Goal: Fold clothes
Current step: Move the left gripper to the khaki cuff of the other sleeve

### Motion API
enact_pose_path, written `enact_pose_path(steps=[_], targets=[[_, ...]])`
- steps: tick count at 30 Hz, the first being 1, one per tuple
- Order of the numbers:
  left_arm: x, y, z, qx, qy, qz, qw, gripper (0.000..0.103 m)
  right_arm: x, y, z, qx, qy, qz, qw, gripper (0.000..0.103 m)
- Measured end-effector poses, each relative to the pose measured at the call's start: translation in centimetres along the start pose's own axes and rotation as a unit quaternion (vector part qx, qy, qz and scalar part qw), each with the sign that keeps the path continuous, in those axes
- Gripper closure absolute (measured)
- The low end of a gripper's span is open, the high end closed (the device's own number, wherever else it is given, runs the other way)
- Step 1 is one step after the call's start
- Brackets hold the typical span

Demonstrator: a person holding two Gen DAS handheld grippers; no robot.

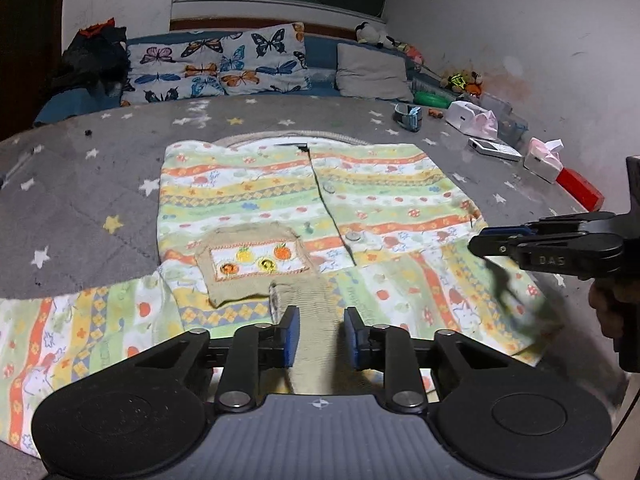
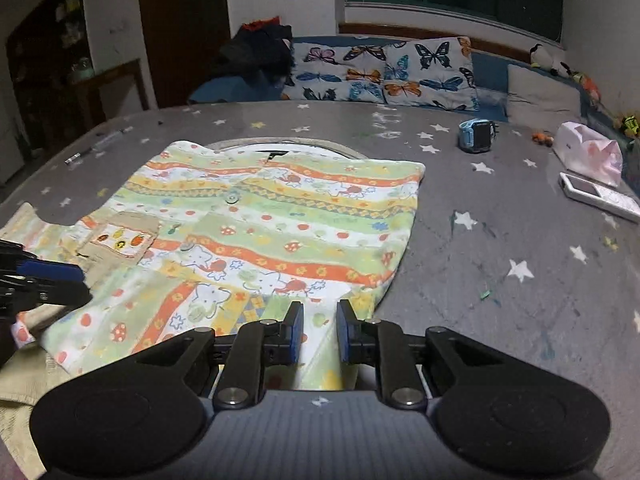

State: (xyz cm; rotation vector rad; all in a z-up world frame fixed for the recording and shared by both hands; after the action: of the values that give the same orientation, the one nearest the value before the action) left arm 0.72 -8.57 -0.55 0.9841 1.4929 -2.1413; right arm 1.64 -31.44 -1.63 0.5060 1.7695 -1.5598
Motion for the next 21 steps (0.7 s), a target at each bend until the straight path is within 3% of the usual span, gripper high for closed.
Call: enact_pose_path(steps=[6,13,21], targets=[[0.2,-1.8,-0.9,-0.019,-0.008,0.011,0.9997,0.077,-0.3,-1.7,-2.5,-0.008,-0.046,0.017,0.999,0.084],[0.5,-4.8,-3.7,-0.055,-0.047,0.031,0.9969,0.076,-0.6,-2.6,-8.6,-0.092,-0.092,0.024,0.991,0.084],[2.2,-8.4,-9.0,-0.14,-0.108,0.05,0.9829,0.071,0.5,-1.0,-13.6,-0.118,-0.155,0.003,0.981,0.083]])
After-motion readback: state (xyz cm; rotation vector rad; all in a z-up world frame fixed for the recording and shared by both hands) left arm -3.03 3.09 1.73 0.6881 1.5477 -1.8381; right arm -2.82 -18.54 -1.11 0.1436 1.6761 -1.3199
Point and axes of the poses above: each gripper's, at about its wrist camera, not at the fingertips, and y roughly the way its jaws point, z to its right, x to its underside, the point moved 3 cm from there along y, roughly the way its jaws point, and after that the axes turned 2 degrees about -y, right-handed, at the moved point
